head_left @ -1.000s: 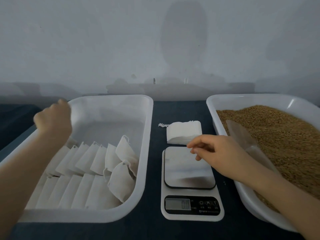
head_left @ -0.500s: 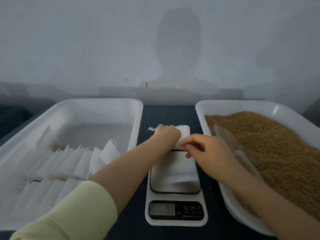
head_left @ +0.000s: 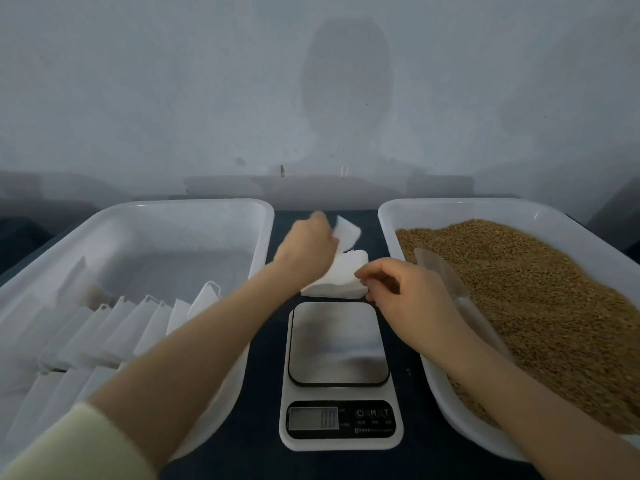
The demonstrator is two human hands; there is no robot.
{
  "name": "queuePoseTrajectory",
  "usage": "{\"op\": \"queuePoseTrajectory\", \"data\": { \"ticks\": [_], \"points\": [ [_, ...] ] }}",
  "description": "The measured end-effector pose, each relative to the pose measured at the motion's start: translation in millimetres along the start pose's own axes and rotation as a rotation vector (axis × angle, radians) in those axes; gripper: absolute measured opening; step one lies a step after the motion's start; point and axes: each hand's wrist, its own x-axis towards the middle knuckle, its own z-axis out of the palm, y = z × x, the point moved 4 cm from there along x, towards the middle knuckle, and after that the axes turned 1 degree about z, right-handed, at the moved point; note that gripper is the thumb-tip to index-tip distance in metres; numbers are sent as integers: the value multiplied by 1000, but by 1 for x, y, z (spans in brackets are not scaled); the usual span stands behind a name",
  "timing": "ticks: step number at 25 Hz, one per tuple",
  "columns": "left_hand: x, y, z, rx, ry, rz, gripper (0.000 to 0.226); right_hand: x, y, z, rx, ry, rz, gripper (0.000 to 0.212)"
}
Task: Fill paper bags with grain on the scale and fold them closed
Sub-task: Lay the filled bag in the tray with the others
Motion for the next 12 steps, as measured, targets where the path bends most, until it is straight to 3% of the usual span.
{"op": "queuePoseTrajectory", "data": {
  "ticks": [2,4,6,8,12],
  "points": [
    [-17,-13,-20,-461,13,-146,22,-3,-6,0,-24,3,-72,18],
    [-46,-20,-21,-896,-145,-328,9,-8,-13,5,-59,-100,-156,31],
    [-69,-25,-17,-1029,-304,-415,16,-12,-18,11,-124,-189,-211,35],
    [-82,-28,-14,-1064,-357,-433,17,-12,-22,10,-121,-140,-269,20],
    [-82,-30,-12,-1184,-210,-449,24,-13,-22,7,-97,-114,-263,10]
  ]
}}
